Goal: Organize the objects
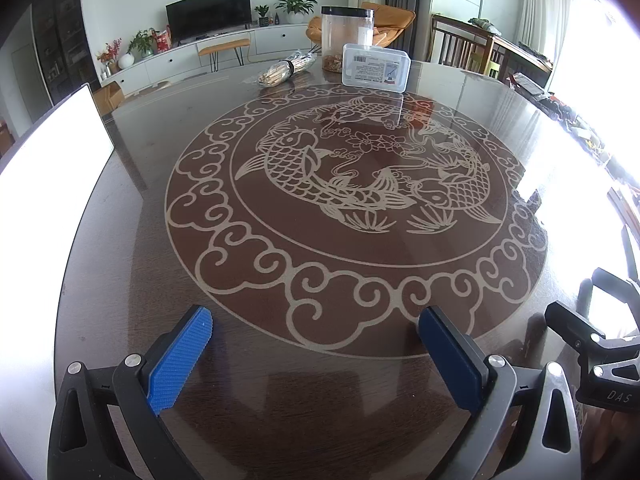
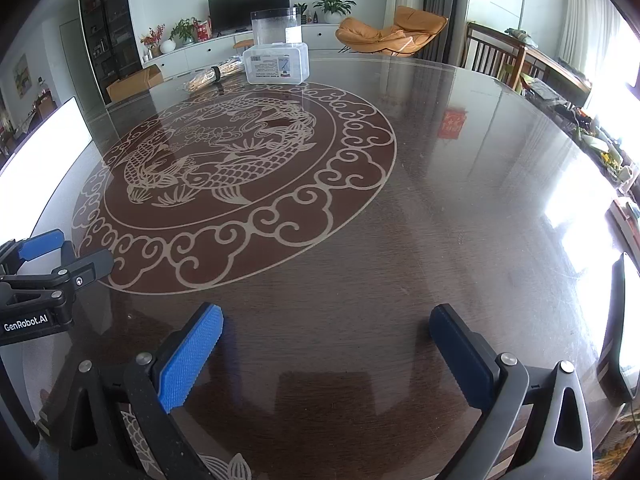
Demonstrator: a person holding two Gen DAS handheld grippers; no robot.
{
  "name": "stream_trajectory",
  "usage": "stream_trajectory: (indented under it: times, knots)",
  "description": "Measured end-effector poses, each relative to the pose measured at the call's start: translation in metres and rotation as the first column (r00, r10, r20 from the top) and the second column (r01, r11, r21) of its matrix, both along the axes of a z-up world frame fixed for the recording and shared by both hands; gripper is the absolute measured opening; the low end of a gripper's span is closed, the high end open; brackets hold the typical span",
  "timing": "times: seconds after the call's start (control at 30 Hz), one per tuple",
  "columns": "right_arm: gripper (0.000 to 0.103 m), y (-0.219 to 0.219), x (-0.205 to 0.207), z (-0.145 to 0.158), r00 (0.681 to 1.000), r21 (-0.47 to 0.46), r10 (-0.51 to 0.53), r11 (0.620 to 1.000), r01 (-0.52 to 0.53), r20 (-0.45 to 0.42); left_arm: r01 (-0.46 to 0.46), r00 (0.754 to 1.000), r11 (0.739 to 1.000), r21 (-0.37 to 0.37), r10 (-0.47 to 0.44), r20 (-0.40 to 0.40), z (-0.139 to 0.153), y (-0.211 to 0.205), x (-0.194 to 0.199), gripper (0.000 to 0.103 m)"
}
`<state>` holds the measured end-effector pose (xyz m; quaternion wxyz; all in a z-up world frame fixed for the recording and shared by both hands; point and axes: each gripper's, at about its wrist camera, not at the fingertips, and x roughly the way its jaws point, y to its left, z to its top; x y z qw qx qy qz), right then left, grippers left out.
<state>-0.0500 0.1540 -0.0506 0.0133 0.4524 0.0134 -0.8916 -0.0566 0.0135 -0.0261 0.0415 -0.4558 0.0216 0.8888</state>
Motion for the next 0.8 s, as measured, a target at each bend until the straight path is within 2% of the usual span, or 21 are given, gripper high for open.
stream_trajectory:
  times: [0.8]
  knots:
    - [0.103, -0.0002, -0.0041, -0.0019, 1.000, 0.000, 0.029, 1.000, -0.029, 0.002, -0.008, 1.000, 1.000, 0.004, 0.008, 0.001, -0.0006, 0.0004, -0.0032, 0.103]
